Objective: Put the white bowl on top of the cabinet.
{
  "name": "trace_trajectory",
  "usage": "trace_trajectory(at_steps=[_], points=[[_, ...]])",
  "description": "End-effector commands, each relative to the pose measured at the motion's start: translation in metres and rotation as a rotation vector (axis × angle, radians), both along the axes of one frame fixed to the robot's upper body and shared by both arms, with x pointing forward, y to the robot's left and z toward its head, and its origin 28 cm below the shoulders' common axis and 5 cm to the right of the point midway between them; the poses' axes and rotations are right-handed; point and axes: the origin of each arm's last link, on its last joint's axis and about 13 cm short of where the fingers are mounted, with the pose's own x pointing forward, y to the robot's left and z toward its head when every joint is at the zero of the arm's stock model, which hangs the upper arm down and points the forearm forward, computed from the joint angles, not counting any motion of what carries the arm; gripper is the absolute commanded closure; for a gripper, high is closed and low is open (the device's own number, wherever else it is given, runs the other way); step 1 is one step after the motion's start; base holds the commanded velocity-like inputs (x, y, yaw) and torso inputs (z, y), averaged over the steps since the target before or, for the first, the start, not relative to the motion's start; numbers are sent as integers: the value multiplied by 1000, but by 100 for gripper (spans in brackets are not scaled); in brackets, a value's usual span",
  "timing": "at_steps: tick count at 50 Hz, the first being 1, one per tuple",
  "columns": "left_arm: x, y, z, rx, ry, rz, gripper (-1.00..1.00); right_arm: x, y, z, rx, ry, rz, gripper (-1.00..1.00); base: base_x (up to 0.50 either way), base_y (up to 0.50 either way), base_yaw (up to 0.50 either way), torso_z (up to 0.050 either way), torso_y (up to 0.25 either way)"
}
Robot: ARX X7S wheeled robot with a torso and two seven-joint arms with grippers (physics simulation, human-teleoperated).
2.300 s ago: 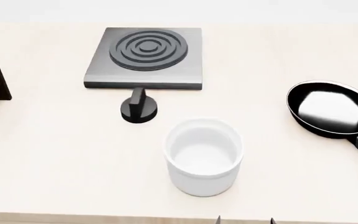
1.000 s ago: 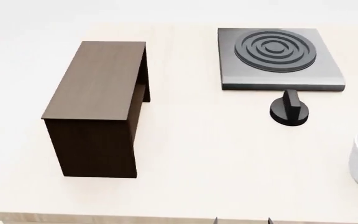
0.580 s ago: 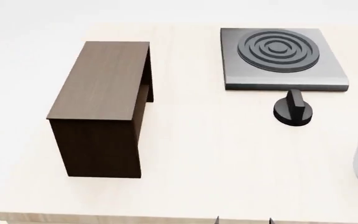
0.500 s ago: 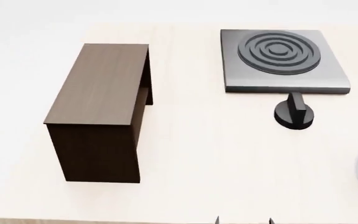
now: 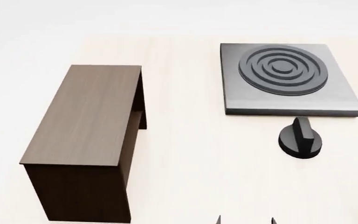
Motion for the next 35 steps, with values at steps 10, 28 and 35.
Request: trace_trajectory(at_steps=[10,28,35], points=[[-1,0,-2,-2,6,2,-100,-9,0,42,24,-27,-51,-100,0,0,0,0,0],[-2,2,-4,-16,6,7,-100,-25,4,100,-21,-79,5,-100,0,0,0,0,0],[-3,2,-4,-17,5,8,-100,-31,2,118,-36,-80,-8,-100,0,0,0,0,0]])
